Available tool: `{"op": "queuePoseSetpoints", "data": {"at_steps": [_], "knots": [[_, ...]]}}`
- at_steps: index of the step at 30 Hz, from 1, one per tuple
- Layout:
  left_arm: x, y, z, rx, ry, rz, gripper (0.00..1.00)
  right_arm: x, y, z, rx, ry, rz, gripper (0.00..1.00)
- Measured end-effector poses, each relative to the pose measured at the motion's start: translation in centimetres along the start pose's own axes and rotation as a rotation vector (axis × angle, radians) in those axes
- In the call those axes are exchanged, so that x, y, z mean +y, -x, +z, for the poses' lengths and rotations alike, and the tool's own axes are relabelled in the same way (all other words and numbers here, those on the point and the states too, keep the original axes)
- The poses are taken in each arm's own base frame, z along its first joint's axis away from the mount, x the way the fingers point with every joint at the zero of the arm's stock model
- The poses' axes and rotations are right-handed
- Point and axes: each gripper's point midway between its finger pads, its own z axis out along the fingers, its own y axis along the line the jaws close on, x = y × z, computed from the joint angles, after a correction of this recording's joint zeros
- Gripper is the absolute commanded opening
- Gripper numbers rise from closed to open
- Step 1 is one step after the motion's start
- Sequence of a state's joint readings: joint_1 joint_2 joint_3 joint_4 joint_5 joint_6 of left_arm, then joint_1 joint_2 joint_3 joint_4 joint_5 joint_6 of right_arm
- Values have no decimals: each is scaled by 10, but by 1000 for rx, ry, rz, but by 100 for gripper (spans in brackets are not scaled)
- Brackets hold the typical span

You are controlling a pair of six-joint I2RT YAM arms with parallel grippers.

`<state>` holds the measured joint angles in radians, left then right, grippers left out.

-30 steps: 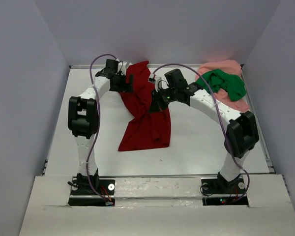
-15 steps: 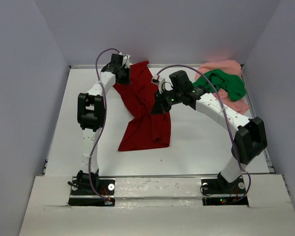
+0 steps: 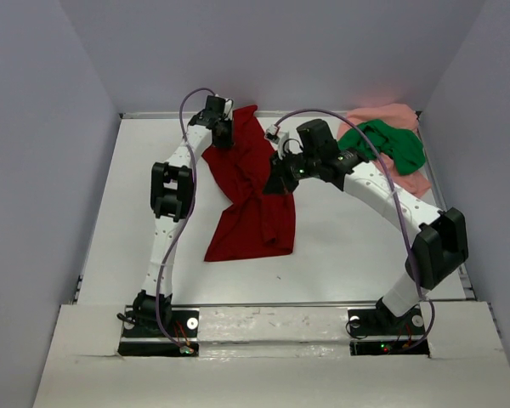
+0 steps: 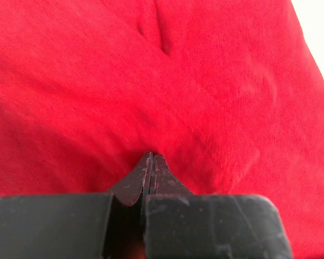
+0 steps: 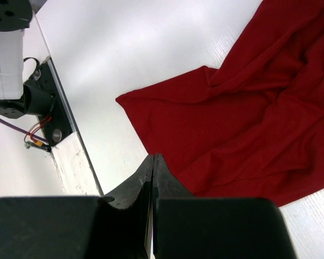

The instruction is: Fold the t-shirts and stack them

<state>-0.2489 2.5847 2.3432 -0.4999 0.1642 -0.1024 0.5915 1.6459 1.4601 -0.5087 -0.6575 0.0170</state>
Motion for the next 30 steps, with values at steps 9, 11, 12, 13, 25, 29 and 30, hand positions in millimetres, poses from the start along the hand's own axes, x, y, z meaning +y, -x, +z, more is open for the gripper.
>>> {"op": "queuePoseSetpoints", "data": {"at_steps": [9,11,12,13,25,29,30], "knots": [[15,18,8,-61,53,-49,0,6,13,-15,-45,-29,-57,0],[19,25,9,-92,71,-49,0,6,14,-16,-48,-32,-60,0],[21,28,9,-104,82,-48,0,6,14,-17,-50,-36,-61,0],[22,34,8,-124,88,-47,0,6,14,-17,-50,-38,-62,0],[38,33,-25,-151,152,-7,9,-4,-6,-4,-13,-33,-11,31],[26,21,-100,-138,135,7,66,-12,-24,20,46,15,76,65],[23,23,-118,-156,129,6,77,-14,-30,26,65,34,105,66]]}}
